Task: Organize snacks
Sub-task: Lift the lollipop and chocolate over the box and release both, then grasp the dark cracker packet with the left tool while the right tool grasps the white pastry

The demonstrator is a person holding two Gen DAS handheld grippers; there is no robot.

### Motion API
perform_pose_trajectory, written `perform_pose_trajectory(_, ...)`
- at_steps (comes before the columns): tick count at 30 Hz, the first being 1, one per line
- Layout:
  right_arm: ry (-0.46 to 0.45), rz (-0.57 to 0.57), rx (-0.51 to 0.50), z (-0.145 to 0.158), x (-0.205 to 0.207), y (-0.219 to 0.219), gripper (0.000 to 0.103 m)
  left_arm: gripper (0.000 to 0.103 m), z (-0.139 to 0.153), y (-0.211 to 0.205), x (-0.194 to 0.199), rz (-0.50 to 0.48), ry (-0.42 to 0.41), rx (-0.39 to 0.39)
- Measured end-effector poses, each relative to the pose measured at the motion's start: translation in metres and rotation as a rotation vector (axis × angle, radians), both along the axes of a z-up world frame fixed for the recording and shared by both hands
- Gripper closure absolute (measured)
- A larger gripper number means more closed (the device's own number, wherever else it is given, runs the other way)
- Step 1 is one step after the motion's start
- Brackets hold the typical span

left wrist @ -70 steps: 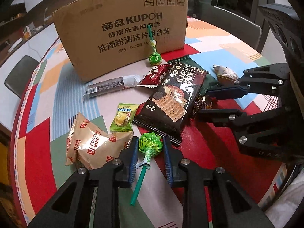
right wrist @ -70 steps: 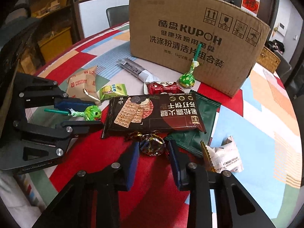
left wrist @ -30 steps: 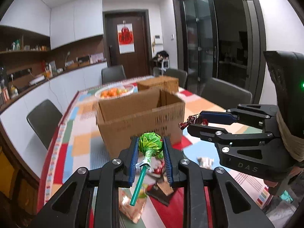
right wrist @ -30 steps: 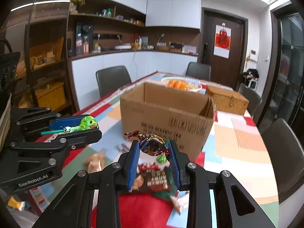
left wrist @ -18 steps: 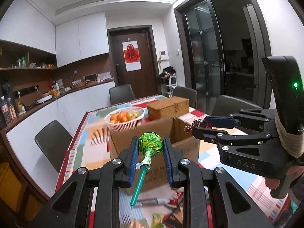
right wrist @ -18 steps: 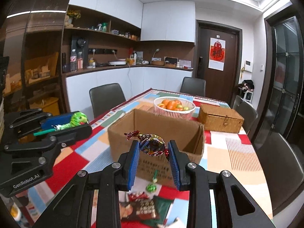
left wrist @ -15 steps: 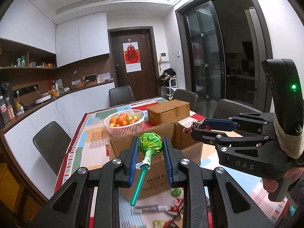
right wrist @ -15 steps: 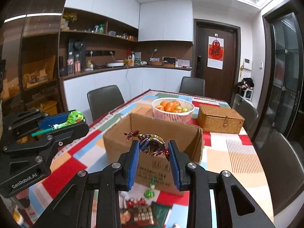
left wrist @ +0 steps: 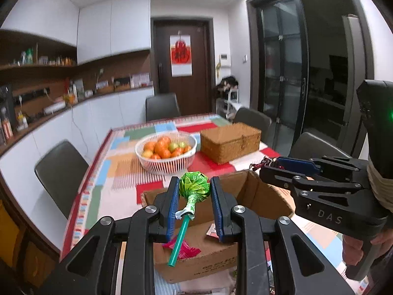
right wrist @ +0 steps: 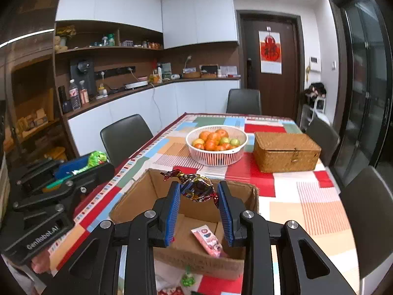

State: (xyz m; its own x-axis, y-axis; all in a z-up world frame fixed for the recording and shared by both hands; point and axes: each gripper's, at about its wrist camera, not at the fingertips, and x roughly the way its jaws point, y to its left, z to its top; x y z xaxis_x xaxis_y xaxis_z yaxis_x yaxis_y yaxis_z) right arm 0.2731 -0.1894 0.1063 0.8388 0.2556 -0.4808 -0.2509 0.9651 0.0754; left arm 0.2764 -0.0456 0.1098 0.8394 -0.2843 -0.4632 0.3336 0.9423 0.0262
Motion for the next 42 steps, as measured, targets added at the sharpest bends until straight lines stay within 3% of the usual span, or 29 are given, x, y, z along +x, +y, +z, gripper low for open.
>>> perform_pose_trajectory(6,0.115,-0.012,0.032,-0.020,0.037,-0.005,0.071,0.077,-0.025,-0.003,0.042,-0.007,0.146,-0.011)
perform_pose_trajectory(10,0.177,-0.033,0.040,-0.036,0.056,-0.010,0.071,0.076,-0.036,-0.007,0.055,0.012,0.183,0.008)
perform_pose_trajectory(12,0.196,-0.044,0.041,-0.042,0.062,-0.012,0.071,0.058,-0.037,-0.009,0.056,0.037,0.181,0.024)
perform_pose_trajectory(15,0.217,-0.074,0.039,-0.045,0.064,-0.015,0.055,0.054,-0.034,-0.008,0.047,0.034,0.169,0.019)
perform_pose_trajectory(20,0.169,-0.113,0.032,-0.038,0.040,-0.021,0.053,0.043,-0.025,-0.007,0.015,0.025,0.112,0.022)
perform_pose_trajectory(27,0.074,-0.141,-0.007,-0.030,-0.017,-0.020,0.046,0.043,-0.020,-0.010,-0.036,-0.008,0.085,0.011)
perform_pose_trajectory(36,0.105,-0.115,0.028,-0.039,-0.066,-0.028,0.046,0.040,-0.017,-0.026,-0.090,-0.059,0.026,0.051)
perform_pose_trajectory(42,0.141,-0.132,0.024,-0.053,-0.094,-0.038,0.045,0.038,-0.030,-0.036,-0.118,-0.075,0.007,0.102)
